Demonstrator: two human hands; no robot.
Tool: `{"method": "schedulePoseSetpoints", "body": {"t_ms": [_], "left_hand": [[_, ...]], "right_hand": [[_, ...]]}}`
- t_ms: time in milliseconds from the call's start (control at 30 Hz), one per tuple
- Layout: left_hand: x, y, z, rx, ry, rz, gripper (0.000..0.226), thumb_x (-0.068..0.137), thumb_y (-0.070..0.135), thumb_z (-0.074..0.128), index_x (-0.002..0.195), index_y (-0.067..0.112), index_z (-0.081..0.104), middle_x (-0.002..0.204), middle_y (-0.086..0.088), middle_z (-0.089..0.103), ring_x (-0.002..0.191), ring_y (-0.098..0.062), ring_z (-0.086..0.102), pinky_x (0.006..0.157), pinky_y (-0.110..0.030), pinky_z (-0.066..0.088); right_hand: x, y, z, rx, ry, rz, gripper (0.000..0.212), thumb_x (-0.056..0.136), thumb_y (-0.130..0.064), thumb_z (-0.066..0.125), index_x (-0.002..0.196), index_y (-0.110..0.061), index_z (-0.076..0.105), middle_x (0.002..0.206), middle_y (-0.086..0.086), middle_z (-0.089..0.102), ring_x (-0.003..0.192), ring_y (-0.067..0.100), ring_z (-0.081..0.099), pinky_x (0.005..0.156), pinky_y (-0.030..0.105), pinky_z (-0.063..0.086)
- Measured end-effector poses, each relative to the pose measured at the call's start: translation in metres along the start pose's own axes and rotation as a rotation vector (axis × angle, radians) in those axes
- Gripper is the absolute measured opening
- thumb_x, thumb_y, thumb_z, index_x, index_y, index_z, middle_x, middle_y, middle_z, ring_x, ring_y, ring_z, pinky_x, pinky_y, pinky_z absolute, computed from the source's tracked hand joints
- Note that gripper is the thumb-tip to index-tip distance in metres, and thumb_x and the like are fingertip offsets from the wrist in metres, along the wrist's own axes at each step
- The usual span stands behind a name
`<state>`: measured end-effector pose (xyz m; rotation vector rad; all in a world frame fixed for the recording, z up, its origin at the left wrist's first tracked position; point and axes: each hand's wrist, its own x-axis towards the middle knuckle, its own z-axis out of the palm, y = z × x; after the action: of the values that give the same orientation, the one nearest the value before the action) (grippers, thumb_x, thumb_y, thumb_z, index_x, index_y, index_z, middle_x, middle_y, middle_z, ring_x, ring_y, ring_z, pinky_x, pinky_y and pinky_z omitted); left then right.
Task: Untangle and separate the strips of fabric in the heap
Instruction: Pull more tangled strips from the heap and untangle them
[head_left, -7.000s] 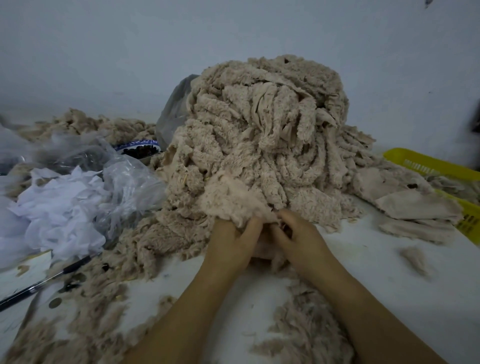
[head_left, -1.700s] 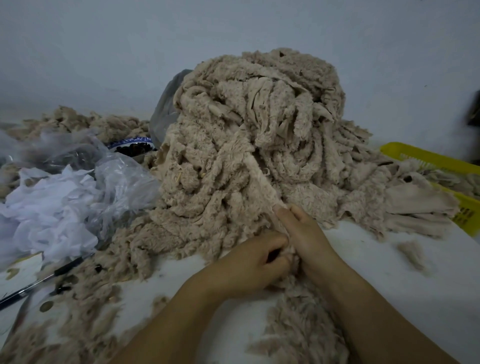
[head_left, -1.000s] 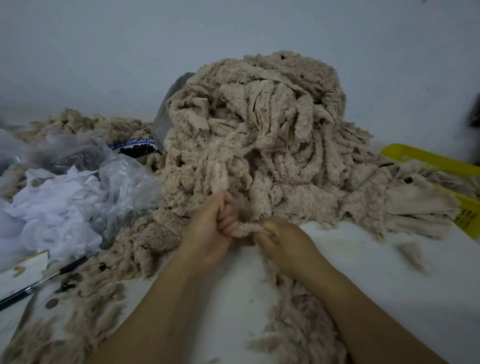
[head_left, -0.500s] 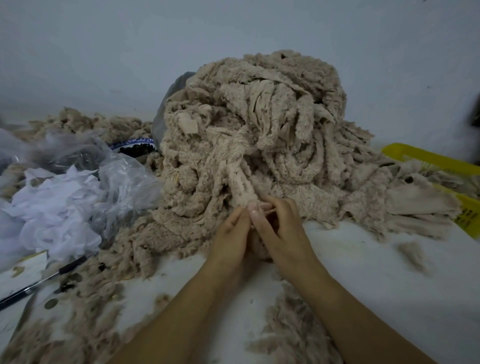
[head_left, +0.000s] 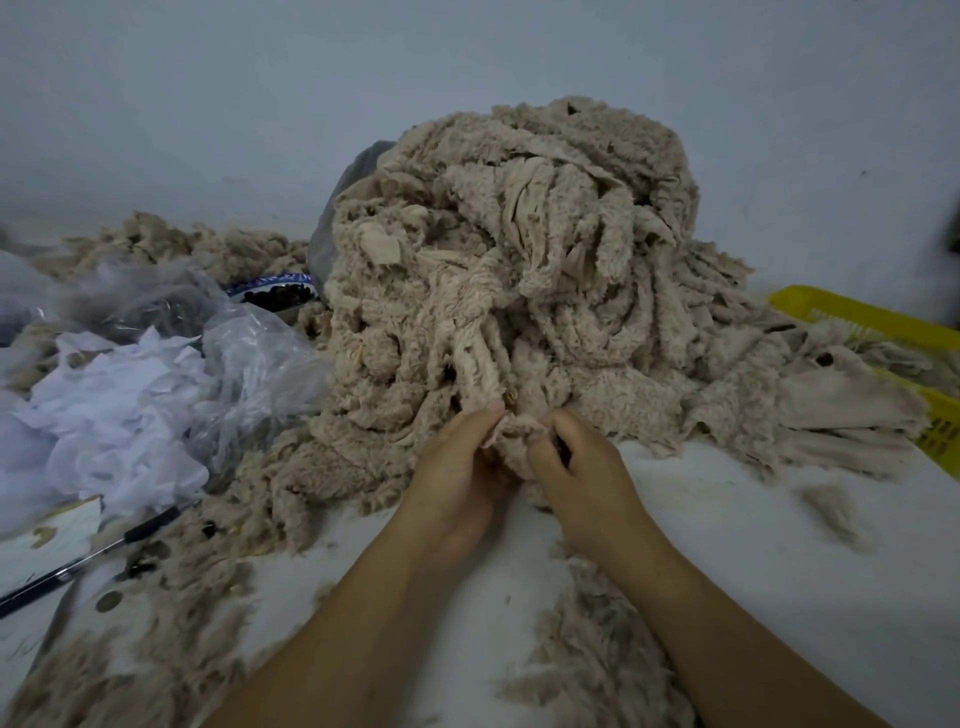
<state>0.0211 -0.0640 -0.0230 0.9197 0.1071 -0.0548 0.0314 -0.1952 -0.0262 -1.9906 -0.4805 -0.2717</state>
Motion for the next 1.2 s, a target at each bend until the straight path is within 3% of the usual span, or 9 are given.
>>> {"method": "schedulePoseSetpoints", "body": {"t_ms": [167,267,367,667,833,900,1067,1133,1200], "left_hand": [[0.000,-0.004,0.001,0.099,0.054,0.034,0.022,0.100,0.020,0.055,0.089,0.008,0.069,0.065,-0.004,0.062,0.052,-0.011,0.055,0.048,-0.023,0.048],[0.002,0.003,0.000,-0.061,0.125,-0.018,0.020,0.105,0.009,0.042,0.092,0.004,0.057,0.057,-0.003,0.049,0.041,-0.007,0.043,0.037,-0.019,0.039],[0.004,0.011,-0.004,-0.294,0.168,-0.078,0.014,0.105,0.003,0.037,0.094,0.005,0.046,0.063,-0.005,0.046,0.038,-0.007,0.044,0.033,-0.016,0.035],[0.002,0.015,-0.005,-0.025,0.071,-0.045,0.017,0.085,0.027,0.064,0.087,0.010,0.060,0.057,-0.001,0.050,0.039,-0.006,0.039,0.039,-0.017,0.032],[0.003,0.033,-0.018,-0.208,0.084,-0.038,0.041,0.100,0.042,0.050,0.117,0.011,0.071,0.114,-0.015,0.073,0.101,-0.032,0.072,0.073,-0.042,0.060],[0.001,0.036,-0.021,-0.242,0.091,-0.022,0.042,0.100,0.041,0.050,0.112,0.009,0.074,0.110,-0.015,0.074,0.098,-0.028,0.073,0.074,-0.042,0.060],[0.000,0.025,-0.010,-0.146,0.083,-0.019,0.044,0.094,0.037,0.057,0.126,0.009,0.065,0.106,-0.011,0.074,0.096,-0.023,0.072,0.086,-0.041,0.060],[-0.001,0.019,-0.005,-0.043,0.042,-0.005,0.050,0.090,0.038,0.056,0.127,0.004,0.062,0.111,-0.016,0.068,0.104,-0.031,0.062,0.100,-0.045,0.050],[-0.001,0.013,-0.004,0.083,0.000,0.051,0.046,0.089,0.040,0.055,0.112,0.001,0.067,0.101,-0.017,0.068,0.097,-0.031,0.059,0.092,-0.041,0.048]], "right_hand": [[0.002,0.000,-0.005,0.136,0.034,0.142,0.033,0.102,-0.027,0.044,0.072,-0.013,0.049,0.059,-0.010,0.046,0.051,0.006,0.040,0.048,0.015,0.033],[0.004,0.004,-0.010,0.145,0.062,0.202,0.035,0.103,-0.031,0.041,0.093,-0.003,0.060,0.082,0.012,0.061,0.066,0.013,0.053,0.056,0.019,0.039],[0.005,0.007,-0.013,0.140,0.101,0.226,0.033,0.103,-0.036,0.039,0.087,-0.016,0.060,0.080,-0.006,0.059,0.068,-0.006,0.052,0.057,0.007,0.037],[0.012,0.017,-0.019,0.216,0.327,0.322,0.037,0.104,-0.045,0.034,0.077,-0.030,0.054,0.078,-0.006,0.060,0.076,0.011,0.058,0.066,0.031,0.043],[0.021,0.025,-0.033,0.457,0.570,0.479,0.037,0.105,-0.039,0.037,0.077,-0.022,0.053,0.068,-0.003,0.051,0.062,0.014,0.048,0.070,0.038,0.043],[0.022,0.028,-0.039,0.444,0.604,0.489,0.037,0.105,-0.039,0.038,0.077,-0.022,0.055,0.068,-0.004,0.051,0.060,0.011,0.048,0.068,0.035,0.042],[0.012,0.022,-0.030,0.141,0.485,0.272,0.015,0.102,-0.038,0.044,0.111,-0.028,0.051,0.117,-0.009,0.036,0.093,-0.010,0.049,0.068,0.005,0.040],[0.006,0.012,-0.023,0.106,0.427,0.095,0.022,0.099,-0.046,0.046,0.117,-0.032,0.049,0.116,-0.017,0.032,0.096,-0.008,0.049,0.070,0.004,0.042],[0.002,0.003,-0.015,0.083,0.255,-0.006,0.030,0.095,-0.057,0.046,0.109,-0.033,0.055,0.110,-0.016,0.047,0.087,0.000,0.054,0.070,0.014,0.045]]}}
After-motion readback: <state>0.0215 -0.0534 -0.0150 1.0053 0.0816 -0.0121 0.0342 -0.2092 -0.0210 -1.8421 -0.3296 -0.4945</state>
